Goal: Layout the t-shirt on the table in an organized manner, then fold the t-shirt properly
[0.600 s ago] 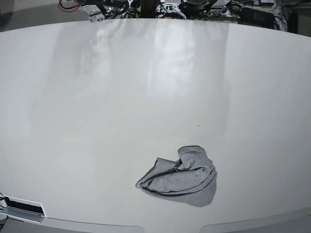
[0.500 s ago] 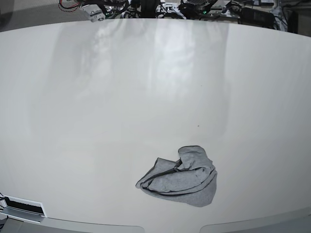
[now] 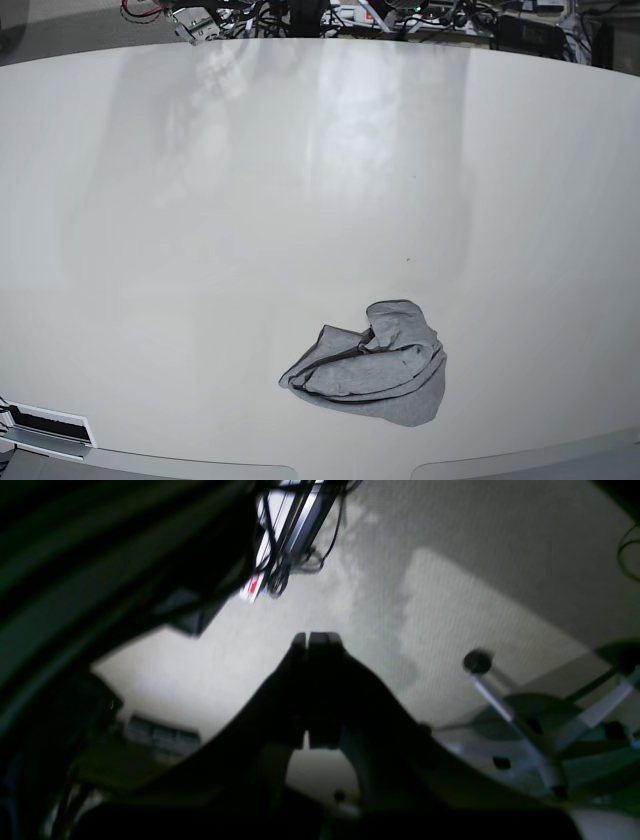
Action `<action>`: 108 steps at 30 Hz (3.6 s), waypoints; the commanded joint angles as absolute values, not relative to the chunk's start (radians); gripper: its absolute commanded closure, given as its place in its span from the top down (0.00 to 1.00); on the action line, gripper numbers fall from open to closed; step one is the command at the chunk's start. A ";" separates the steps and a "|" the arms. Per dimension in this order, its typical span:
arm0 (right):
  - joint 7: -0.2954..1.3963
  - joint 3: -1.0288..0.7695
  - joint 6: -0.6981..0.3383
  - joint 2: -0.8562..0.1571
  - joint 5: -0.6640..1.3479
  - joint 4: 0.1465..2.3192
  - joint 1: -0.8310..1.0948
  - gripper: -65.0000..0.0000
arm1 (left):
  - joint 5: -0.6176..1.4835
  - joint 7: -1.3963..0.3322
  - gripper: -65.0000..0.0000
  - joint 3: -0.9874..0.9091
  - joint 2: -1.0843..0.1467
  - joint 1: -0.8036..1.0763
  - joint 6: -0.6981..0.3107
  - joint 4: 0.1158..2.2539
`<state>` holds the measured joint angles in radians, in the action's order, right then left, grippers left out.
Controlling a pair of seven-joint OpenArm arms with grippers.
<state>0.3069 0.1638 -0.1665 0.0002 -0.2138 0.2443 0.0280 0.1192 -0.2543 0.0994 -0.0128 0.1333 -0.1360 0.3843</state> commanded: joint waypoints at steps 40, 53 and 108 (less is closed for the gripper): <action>0.479 -0.046 -0.188 -0.463 0.026 2.356 1.139 0.00 | 0.491 -0.557 0.00 -0.442 -0.356 1.004 -0.336 2.356; 0.344 0.144 -0.301 -0.460 0.123 2.321 0.561 0.00 | 0.411 -0.471 0.00 -0.179 -0.371 0.469 -0.315 1.969; 0.351 0.215 -0.316 -0.363 0.074 2.028 0.399 0.00 | 0.914 -1.294 0.00 0.080 -0.105 -0.688 -0.571 0.533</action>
<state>0.3775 0.2192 -0.3206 -0.3546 0.0635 2.0125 0.4065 0.8986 -1.2869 0.0826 -0.1070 -0.6579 -0.5632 0.5201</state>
